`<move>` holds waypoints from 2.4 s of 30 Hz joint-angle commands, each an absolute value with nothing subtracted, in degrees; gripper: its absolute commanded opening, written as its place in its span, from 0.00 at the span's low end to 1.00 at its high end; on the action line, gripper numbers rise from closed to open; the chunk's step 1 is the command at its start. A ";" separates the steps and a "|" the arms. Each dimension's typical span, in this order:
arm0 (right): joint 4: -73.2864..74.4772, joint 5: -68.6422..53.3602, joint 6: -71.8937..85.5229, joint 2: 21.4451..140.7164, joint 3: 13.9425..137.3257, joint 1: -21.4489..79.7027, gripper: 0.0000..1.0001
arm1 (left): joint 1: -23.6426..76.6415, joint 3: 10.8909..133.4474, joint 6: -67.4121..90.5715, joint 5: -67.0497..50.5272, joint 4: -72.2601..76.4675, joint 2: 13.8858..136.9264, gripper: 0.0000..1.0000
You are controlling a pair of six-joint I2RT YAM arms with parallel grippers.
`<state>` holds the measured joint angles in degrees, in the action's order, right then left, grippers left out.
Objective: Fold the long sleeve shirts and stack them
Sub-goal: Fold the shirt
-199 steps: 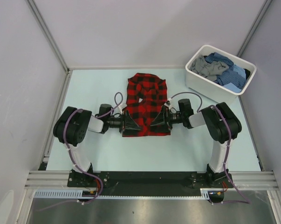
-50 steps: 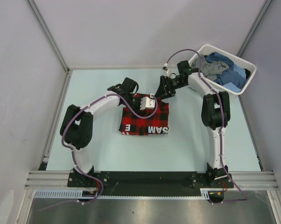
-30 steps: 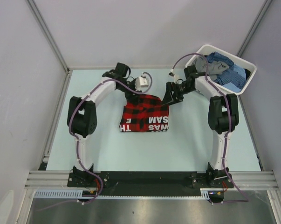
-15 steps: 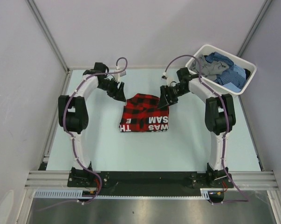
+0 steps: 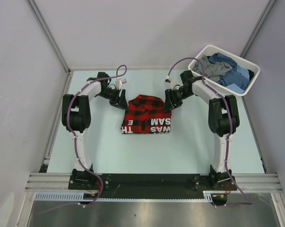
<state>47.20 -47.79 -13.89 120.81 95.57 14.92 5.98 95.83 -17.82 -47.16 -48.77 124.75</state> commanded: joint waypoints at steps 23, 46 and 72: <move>47.20 -46.85 -14.68 119.62 100.19 10.99 0.00 | 5.45 97.20 -14.24 -52.47 -44.03 119.53 0.00; 33.76 -35.16 -11.78 133.41 113.03 9.93 0.00 | 5.18 113.29 -6.68 -43.77 -38.41 134.11 0.00; 31.90 -35.94 -1.24 118.84 98.01 8.01 0.76 | 0.53 85.83 -0.62 -49.92 -29.80 113.83 0.81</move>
<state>31.88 -34.13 -4.23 127.13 100.47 12.25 0.54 95.00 -3.20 -46.50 -34.09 125.29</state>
